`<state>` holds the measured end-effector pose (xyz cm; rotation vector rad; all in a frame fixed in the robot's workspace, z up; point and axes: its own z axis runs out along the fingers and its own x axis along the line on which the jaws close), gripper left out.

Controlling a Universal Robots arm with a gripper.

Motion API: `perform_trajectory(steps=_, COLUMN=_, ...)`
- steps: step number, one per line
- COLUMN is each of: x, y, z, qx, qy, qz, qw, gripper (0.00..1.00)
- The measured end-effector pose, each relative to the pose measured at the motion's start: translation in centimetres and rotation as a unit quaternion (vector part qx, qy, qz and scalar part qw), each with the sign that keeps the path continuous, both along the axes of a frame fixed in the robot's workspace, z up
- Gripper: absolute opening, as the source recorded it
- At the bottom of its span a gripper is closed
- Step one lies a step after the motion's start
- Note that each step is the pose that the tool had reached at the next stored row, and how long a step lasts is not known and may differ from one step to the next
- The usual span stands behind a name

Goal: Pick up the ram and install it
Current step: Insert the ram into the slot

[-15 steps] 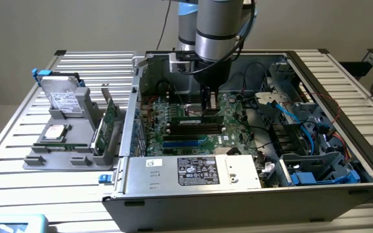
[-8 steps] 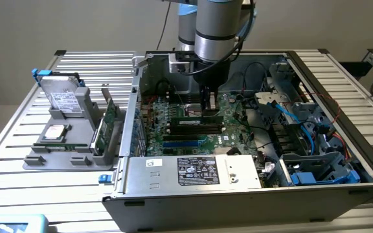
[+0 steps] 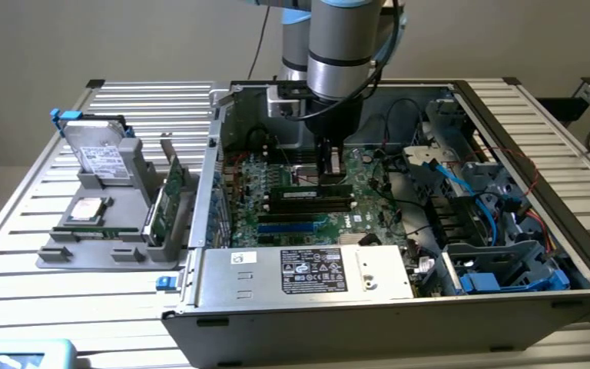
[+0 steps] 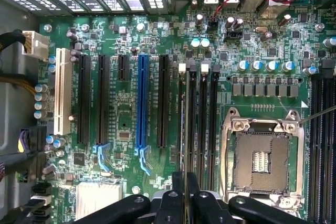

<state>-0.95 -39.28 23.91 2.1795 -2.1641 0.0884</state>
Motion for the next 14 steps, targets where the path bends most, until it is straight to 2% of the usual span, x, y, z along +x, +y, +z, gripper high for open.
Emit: perform_trajectory(steps=14, x=-0.01, y=0.02, z=-0.76, qx=-0.0007, qy=0.0000, qz=0.000, qw=1.0000, gripper=0.14)
